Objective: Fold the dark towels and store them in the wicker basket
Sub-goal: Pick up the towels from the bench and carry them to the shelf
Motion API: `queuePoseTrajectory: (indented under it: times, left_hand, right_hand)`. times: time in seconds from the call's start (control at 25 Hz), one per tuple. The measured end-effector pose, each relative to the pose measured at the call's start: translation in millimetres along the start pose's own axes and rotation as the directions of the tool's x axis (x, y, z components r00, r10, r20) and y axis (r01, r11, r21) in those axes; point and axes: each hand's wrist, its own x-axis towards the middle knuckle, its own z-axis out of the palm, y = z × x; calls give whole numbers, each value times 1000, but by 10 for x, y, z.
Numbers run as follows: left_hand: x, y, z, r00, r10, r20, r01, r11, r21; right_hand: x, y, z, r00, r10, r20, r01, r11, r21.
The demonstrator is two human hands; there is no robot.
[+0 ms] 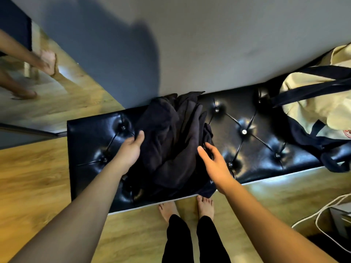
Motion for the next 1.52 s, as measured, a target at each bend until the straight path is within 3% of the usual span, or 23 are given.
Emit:
queuePoseTrajectory:
  times: [0.08, 0.16, 0.24, 0.28, 0.36, 0.4, 0.48, 0.52, 0.64, 0.72, 0.8, 0.88, 0.96, 1.04, 1.12, 1.24, 1.52]
  left_hand:
    - [-165, 213, -79, 991, -106, 82, 130, 911, -391]
    - [-287, 376, -118, 986, -40, 161, 100, 918, -385]
    - [-330, 450, -83, 964, 24, 264, -27, 1000, 11]
    - [-376, 467, -68, 949, -5, 316, -77, 966, 246]
    - [-297, 304, -13, 969, -24, 246, -121, 823, 556]
    - [-236, 214, 32, 990, -1, 138, -77, 823, 562]
    - [-260, 136, 180, 998, 32, -55, -8, 917, 398]
    - [-268, 79, 255, 994, 61, -86, -25, 930, 366]
    - [-243, 75, 351, 992, 93, 84, -112, 963, 246]
    - [-171, 148, 288, 982, 101, 160, -119, 987, 104]
    - [1, 74, 189, 992, 101, 70, -114, 970, 213]
    - [107, -75, 171, 999, -30, 32, 21, 967, 254]
    - [155, -190, 323, 984, -157, 83, 131, 958, 254]
    - [193, -241, 528, 970, -183, 159, 143, 962, 234]
    - [226, -222, 630, 953, -214, 215, 212, 977, 32]
    - [234, -177, 541, 926, -218, 307, 313, 899, -305]
    - [56, -32, 608, 952, -70, 299, 120, 981, -150]
  right_hand:
    - [-50, 3, 20, 1000, 9, 15, -10, 999, 52]
    - [-51, -77, 23, 1000, 16, 21, -19, 990, 142]
    - [-55, -165, -9, 998, 36, 51, -44, 983, 178]
    - [-80, -216, -35, 998, 34, 59, -44, 985, 166]
    - [-67, -207, -71, 999, 36, 32, -38, 998, 58]
    - [-42, -152, -81, 999, 45, 14, -45, 999, -21]
    - [28, -25, -53, 996, 83, -36, -86, 991, -106]
    - [72, 39, -34, 993, 105, -57, -111, 988, -104]
    - [143, 24, 20, 971, 237, -3, -235, 963, 129]
    - [172, -80, 20, 969, 235, 73, -245, 943, 224]
    - [215, -138, -27, 976, 202, 79, -215, 954, 209]
    - [263, -120, -75, 972, 207, 114, -224, 959, 173]
    - [314, -97, -18, 958, 212, 191, -240, 961, 139]
    - [345, -137, 82, 949, 198, 247, -229, 968, 102]
    - [369, -193, 161, 950, 174, 261, -201, 976, 79]
    - [400, -222, 212, 957, 131, 260, -164, 980, 110]
    - [259, -167, 225, 978, 73, 198, -118, 968, 222]
